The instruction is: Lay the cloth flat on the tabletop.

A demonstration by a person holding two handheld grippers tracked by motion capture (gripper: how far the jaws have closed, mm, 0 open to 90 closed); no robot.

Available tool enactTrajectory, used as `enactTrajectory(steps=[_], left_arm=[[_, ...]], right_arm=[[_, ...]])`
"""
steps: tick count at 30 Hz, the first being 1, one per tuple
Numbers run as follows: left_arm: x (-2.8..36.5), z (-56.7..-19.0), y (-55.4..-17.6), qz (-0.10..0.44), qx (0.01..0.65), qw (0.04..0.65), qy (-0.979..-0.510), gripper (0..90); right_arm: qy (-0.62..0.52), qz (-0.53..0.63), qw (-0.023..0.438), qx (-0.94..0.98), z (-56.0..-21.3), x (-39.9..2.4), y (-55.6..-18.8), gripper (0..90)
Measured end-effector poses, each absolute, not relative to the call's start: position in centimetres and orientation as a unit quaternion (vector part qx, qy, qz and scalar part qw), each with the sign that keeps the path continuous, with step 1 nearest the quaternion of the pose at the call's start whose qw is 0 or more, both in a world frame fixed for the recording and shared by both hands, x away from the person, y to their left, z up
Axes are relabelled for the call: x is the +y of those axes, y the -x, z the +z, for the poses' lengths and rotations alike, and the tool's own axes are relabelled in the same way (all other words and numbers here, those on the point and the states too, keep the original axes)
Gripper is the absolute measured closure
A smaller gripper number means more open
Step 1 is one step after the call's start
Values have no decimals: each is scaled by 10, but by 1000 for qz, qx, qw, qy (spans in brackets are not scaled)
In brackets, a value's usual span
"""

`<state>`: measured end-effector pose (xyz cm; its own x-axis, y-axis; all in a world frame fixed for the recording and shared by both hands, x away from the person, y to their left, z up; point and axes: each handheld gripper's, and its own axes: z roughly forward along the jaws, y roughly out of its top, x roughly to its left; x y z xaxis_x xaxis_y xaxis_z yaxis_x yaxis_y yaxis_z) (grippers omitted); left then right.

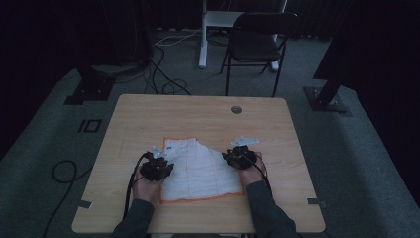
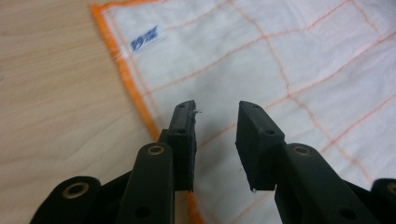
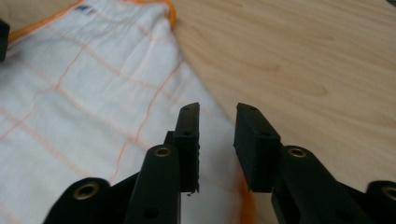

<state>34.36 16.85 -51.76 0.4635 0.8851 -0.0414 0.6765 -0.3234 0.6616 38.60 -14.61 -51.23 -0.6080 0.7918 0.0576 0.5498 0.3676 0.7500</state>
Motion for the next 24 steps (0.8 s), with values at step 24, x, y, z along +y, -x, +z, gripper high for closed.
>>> enactTrajectory(steps=[24], left_arm=[[150, -509, -351, 171, 471, 330, -800, 671]], right_arm=[[-394, 413, 135, 810, -502, -129, -389, 861]])
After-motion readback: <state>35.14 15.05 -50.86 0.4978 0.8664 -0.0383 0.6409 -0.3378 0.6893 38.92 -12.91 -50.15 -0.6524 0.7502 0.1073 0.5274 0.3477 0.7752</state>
